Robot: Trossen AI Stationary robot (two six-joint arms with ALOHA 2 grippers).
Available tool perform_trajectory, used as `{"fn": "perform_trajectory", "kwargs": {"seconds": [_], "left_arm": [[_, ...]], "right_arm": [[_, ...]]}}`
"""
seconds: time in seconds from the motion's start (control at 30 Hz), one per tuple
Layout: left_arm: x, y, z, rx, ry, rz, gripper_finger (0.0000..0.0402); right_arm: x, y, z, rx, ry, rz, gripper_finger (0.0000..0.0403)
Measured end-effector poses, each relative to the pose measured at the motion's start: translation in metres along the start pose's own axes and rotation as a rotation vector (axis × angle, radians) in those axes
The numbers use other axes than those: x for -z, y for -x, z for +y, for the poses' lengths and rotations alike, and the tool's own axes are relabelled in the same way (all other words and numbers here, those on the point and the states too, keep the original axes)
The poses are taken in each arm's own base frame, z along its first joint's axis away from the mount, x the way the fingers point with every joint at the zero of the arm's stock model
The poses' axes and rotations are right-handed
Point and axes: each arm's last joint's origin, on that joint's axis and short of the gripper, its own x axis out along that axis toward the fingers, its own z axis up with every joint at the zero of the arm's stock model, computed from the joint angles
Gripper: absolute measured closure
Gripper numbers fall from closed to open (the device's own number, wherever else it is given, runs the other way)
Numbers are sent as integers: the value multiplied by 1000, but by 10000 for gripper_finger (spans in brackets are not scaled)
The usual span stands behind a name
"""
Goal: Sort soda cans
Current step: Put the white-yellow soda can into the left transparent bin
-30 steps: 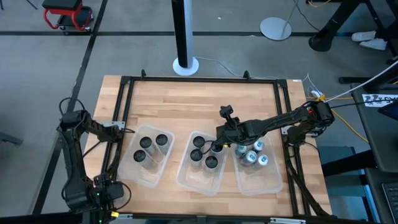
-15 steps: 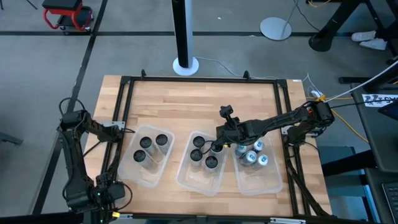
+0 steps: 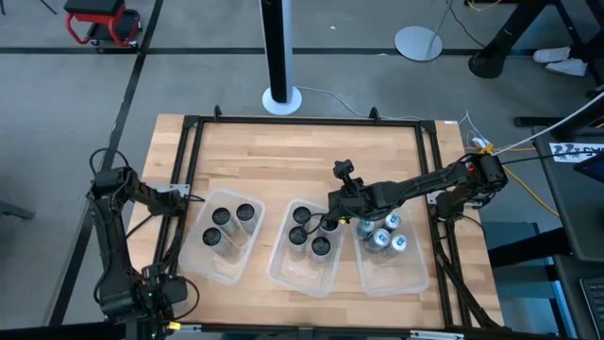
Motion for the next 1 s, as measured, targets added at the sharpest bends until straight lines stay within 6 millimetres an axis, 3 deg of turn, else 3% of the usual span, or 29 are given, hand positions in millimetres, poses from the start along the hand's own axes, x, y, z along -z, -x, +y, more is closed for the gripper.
{"fn": "perform_trajectory", "kwargs": {"seconds": [0.13, 0.5, 0.8, 1.0], "left_arm": [[0, 0, 0, -4, 6, 18, 152], [-7, 3, 2, 2, 64, 16, 151], [-22, 36, 20, 107, 138, 10, 151], [-25, 61, 36, 217, 173, -113, 150]], "right_arm": [[0, 0, 0, 0, 0, 0, 39], [0, 0, 0, 0, -1, -1, 39], [0, 0, 0, 1, -2, -2, 39], [-1, 0, 0, -1, -4, -5, 39]]}}
